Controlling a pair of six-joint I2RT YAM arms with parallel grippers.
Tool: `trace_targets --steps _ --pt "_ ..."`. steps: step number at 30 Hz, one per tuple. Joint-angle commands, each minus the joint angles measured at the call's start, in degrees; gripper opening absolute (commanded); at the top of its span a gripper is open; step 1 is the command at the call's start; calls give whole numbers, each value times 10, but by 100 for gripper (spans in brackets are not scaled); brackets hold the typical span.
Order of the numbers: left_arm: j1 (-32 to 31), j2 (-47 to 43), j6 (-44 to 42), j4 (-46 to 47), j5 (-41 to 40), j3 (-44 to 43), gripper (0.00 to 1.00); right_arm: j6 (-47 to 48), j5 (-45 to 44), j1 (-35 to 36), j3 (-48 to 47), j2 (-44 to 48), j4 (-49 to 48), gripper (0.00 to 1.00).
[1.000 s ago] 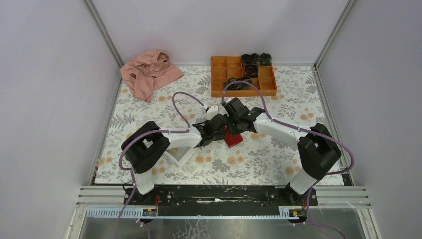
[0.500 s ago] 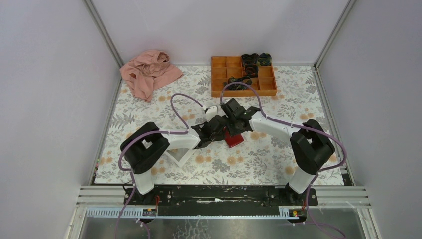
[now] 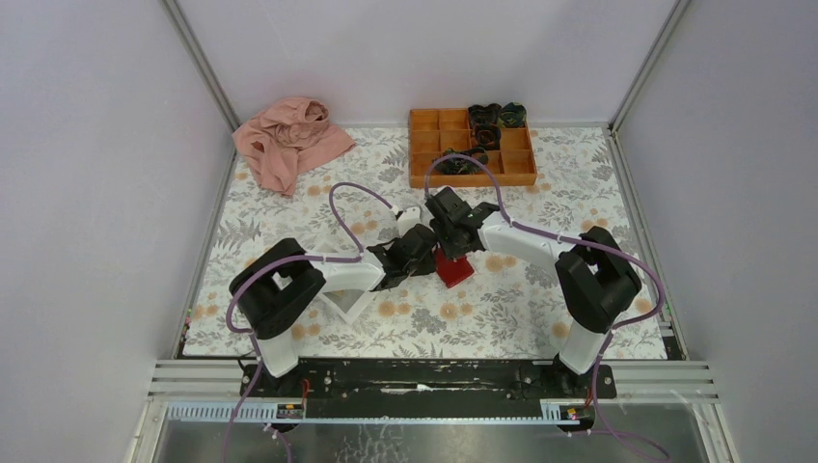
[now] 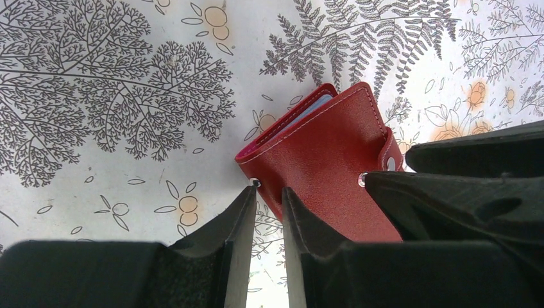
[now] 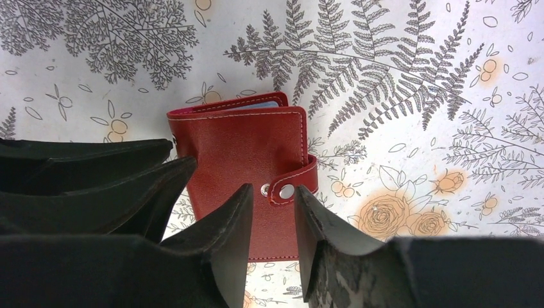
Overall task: Put the credit cards into the card holder
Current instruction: Close the card holder at the center of the board.
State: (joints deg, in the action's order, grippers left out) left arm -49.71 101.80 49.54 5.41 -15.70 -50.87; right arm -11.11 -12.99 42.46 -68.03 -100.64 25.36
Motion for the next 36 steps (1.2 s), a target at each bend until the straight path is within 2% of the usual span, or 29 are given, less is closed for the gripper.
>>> trace_targets --steps 1,13,22,28,36 --pt "0 -11 -10 22 4 9 29 9 -23 5 -19 -7 19 36" --pt "1 -9 -9 21 6 7 29 11 -26 6 -6 -9 24 35" --pt "0 -9 -6 21 6 9 29 13 -26 6 -11 -21 28 28" --pt "1 -9 -4 21 5 12 29 14 -28 6 -16 -20 32 20" --pt "0 -4 -1 21 6 8 29 13 -27 6 -13 -8 36 15"
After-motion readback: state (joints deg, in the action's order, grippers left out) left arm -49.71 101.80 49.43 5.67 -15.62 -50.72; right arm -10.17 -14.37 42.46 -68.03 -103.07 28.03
